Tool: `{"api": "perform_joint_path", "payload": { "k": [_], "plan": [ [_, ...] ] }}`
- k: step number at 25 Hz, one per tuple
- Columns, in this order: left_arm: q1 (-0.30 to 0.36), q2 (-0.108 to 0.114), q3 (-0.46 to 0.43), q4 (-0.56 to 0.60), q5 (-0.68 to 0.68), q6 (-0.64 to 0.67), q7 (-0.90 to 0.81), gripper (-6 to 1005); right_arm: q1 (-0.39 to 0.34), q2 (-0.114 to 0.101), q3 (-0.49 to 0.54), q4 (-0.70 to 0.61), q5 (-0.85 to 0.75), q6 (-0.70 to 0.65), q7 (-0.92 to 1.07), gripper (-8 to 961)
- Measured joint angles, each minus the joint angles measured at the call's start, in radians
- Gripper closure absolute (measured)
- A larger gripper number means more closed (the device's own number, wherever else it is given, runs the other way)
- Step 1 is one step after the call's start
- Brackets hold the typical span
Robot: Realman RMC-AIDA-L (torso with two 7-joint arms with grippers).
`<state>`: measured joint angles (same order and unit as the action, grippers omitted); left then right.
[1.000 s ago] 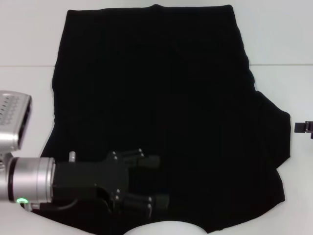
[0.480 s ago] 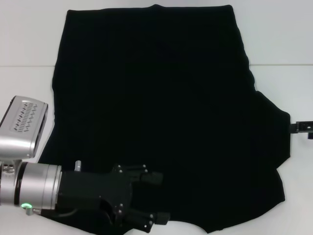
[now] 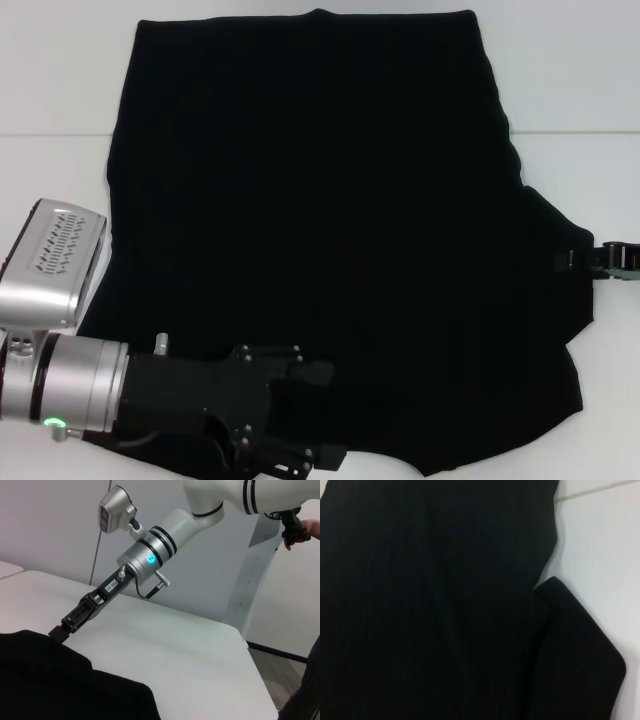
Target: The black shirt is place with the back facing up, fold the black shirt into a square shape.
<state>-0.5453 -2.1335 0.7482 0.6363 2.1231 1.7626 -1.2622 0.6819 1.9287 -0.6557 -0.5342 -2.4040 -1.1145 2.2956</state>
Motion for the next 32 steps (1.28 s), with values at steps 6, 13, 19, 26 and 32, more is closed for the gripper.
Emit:
{"api": "perform_joint_path", "payload": {
  "k": [6,13,19,26,32],
  "plan": [
    [-0.001,0.004,-0.007,0.0,0.0,0.0,-0.002,70,-0.005,0.008,-0.001,0.008,-0.001,0.04,0.005,330],
    [-0.004,0.006,-0.008,0.002,0.0,0.0,-0.016,71,-0.01,0.012,-0.001,0.008,-0.001,0.05,0.009,624],
    [-0.002,0.006,-0.009,0.002,0.0,0.0,-0.016,72,-0.01,0.014,-0.001,0.011,-0.001,0.057,0.01,773],
    [-0.001,0.004,-0.009,0.002,0.0,0.005,-0.023,73,-0.022,0.005,0.03,0.007,0.006,0.067,0.017,927],
    [-0.003,0.004,-0.006,0.002,0.0,0.007,-0.029,74,-0.022,0.005,0.024,0.013,0.004,0.071,0.018,851]
  ]
}}
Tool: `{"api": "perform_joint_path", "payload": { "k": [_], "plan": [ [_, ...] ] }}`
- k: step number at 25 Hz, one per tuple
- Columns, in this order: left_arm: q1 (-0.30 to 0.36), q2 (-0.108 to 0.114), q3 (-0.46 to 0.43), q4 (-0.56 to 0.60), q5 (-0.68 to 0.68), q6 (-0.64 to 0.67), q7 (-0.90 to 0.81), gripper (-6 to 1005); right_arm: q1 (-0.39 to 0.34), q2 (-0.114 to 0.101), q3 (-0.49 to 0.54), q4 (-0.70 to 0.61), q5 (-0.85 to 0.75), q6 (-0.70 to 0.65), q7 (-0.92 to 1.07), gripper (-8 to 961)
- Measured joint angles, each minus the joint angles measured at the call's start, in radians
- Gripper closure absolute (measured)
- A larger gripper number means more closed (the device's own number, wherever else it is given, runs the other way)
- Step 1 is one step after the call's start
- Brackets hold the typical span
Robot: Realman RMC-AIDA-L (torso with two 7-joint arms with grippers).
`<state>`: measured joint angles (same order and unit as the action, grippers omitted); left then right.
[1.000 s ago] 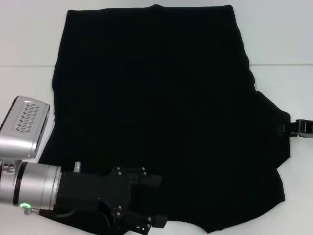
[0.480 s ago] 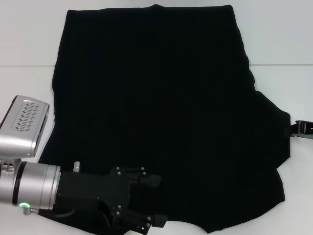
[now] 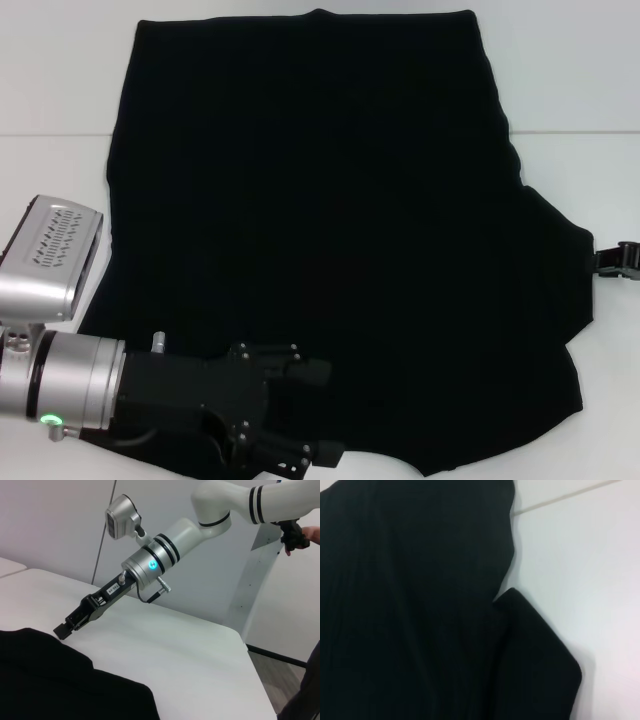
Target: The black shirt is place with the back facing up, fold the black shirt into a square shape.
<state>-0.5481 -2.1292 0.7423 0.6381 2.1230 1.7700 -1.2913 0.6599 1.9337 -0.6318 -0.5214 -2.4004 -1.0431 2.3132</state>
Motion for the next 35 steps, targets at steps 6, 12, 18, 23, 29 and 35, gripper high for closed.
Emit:
{"api": "perform_joint_path", "payload": {
  "k": [6,12,18,23,29,35],
  "plan": [
    [-0.002,0.001,0.0,0.001,0.0,0.002,-0.012,74,0.004,0.009,-0.001,0.005,-0.001,0.017,0.0,601],
    [-0.003,0.002,-0.002,0.002,0.0,0.003,-0.013,75,0.01,0.024,-0.013,0.007,-0.002,0.038,-0.008,532],
    [-0.003,0.003,-0.004,0.003,-0.003,0.003,-0.013,76,0.013,0.044,-0.041,-0.003,-0.002,0.055,-0.013,631],
    [-0.003,0.003,-0.005,0.006,-0.005,0.003,-0.022,77,0.008,0.046,-0.032,-0.007,0.004,0.063,-0.014,765],
    [0.001,0.003,-0.006,0.012,-0.008,0.003,-0.027,78,-0.027,0.041,0.018,-0.032,0.025,0.051,-0.043,934],
    [0.003,0.001,-0.006,0.012,-0.009,0.006,-0.054,79,-0.075,0.026,0.091,-0.033,0.073,0.022,-0.112,934]
  ]
}}
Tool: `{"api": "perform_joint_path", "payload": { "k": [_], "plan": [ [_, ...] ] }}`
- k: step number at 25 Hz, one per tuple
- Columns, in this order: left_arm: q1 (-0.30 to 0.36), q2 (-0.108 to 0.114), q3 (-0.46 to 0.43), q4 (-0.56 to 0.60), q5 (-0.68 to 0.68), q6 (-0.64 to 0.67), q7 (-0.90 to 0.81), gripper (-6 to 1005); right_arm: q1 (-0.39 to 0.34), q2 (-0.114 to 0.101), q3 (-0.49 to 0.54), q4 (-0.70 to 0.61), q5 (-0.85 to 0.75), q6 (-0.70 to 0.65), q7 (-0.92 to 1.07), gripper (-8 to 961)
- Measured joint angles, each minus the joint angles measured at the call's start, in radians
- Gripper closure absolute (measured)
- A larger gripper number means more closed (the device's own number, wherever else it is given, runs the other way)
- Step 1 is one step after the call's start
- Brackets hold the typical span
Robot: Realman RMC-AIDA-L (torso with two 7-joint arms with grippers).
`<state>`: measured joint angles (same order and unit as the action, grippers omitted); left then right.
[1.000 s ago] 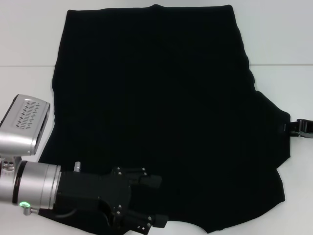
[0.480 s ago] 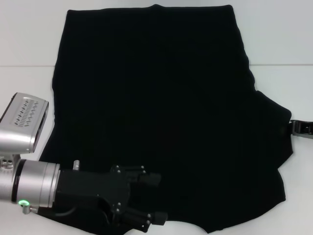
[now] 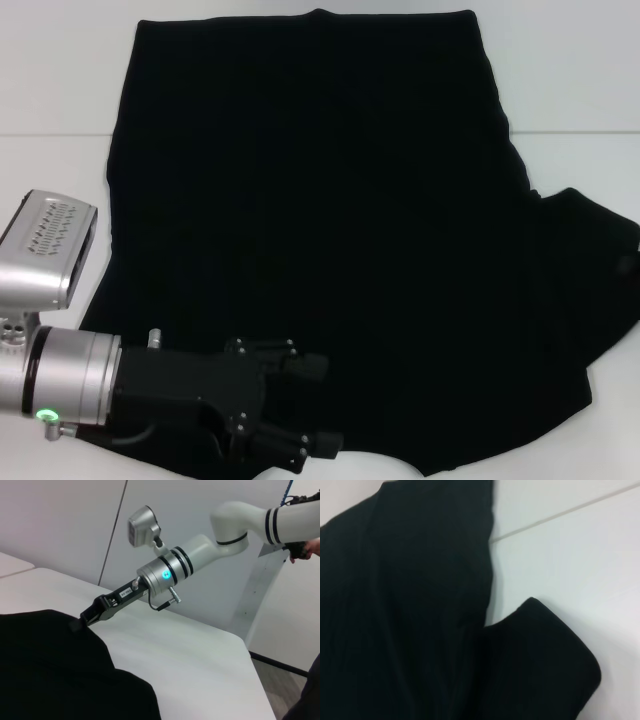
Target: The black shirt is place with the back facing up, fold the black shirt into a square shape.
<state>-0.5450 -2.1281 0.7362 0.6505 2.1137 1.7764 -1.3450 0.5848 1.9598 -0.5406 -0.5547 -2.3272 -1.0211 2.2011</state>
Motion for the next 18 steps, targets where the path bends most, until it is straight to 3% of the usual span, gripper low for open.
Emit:
{"api": "perform_joint_path", "payload": {
  "k": [7,18],
  "plan": [
    [0.005,-0.004,0.0,0.0,0.0,0.007,-0.002,80,-0.035,-0.005,0.059,0.0,0.023,-0.005,-0.055,922],
    [0.005,-0.004,0.0,0.0,0.0,0.007,-0.006,82,-0.011,0.002,0.077,0.008,0.026,0.038,-0.085,902]
  ]
}}
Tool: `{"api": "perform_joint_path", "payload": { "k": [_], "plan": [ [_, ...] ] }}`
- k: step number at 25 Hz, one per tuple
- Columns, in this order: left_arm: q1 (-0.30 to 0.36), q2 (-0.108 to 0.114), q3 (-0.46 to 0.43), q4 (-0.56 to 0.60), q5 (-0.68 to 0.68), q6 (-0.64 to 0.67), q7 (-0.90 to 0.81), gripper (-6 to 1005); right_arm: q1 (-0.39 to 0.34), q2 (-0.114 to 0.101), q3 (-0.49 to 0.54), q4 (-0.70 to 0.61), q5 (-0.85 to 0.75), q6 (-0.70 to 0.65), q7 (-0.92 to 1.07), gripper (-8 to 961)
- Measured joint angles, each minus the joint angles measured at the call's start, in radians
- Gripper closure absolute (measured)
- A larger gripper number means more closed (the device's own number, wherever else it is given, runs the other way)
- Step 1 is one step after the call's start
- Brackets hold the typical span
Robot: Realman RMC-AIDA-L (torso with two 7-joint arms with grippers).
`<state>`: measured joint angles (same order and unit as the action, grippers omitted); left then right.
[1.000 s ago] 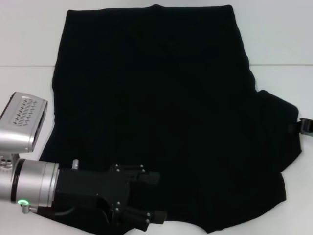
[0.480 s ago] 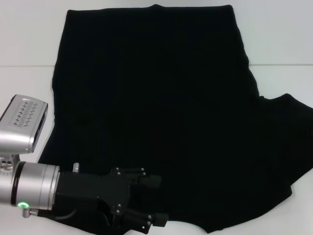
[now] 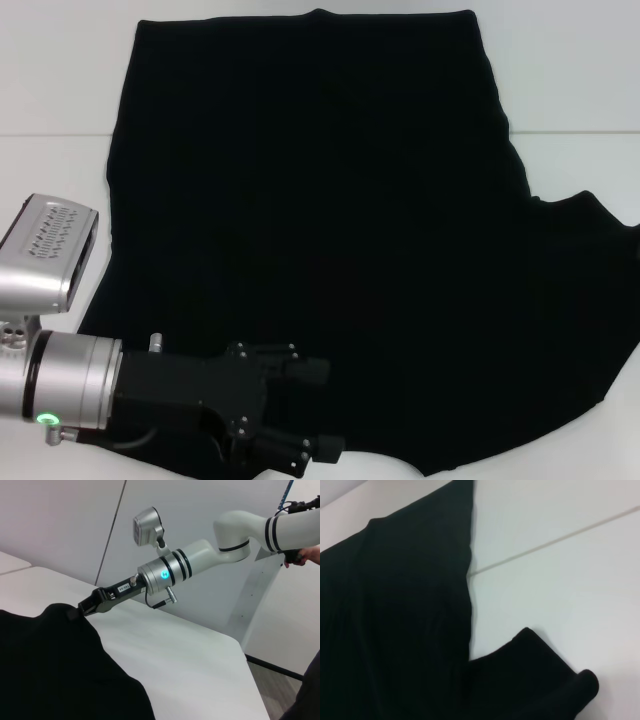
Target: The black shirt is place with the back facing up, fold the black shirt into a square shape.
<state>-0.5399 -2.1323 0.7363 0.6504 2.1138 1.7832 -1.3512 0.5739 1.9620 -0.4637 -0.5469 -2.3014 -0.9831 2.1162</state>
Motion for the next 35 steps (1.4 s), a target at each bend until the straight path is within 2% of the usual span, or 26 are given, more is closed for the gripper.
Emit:
{"api": "perform_joint_path", "payload": {
  "k": [14,21,26,35],
  "plan": [
    [0.0,0.0,0.0,0.0,0.0,-0.005,-0.002,84,0.048,0.008,-0.011,0.004,0.001,0.003,-0.001,877],
    [-0.004,0.0,0.0,0.0,0.0,-0.005,-0.003,85,0.109,0.029,-0.062,0.023,-0.001,-0.113,-0.058,865],
    [-0.004,0.001,0.0,-0.002,0.0,-0.005,-0.004,86,0.144,0.052,-0.13,0.023,-0.003,-0.135,-0.056,856],
    [-0.004,0.002,0.0,-0.003,0.0,-0.006,-0.005,87,0.176,0.059,-0.144,0.027,-0.007,-0.112,-0.025,840]
  ]
}}
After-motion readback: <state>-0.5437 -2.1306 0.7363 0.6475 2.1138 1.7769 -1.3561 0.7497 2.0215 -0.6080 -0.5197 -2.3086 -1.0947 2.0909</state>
